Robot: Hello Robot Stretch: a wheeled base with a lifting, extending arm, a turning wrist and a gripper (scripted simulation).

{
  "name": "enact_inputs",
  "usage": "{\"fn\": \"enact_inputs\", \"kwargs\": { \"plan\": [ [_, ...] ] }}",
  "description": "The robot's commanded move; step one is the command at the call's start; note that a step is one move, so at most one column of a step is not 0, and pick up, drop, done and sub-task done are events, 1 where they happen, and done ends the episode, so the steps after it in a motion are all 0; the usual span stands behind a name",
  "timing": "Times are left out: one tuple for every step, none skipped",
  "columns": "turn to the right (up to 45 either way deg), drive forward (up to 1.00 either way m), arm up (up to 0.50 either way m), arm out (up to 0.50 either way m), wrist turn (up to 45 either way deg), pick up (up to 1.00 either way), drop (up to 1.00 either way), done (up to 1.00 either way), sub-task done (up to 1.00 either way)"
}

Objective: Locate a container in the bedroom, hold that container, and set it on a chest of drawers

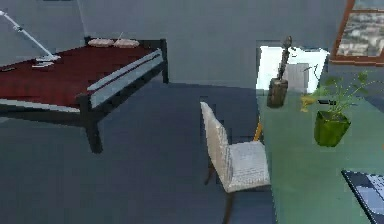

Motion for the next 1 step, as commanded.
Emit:
{"fn": "enact_inputs", "kwargs": {
  "plan": [
    [-45.0, 0.00, 0.00, 0.00, 0.0, 0.00, 0.00, 0.00, 0.00]
  ]
}}
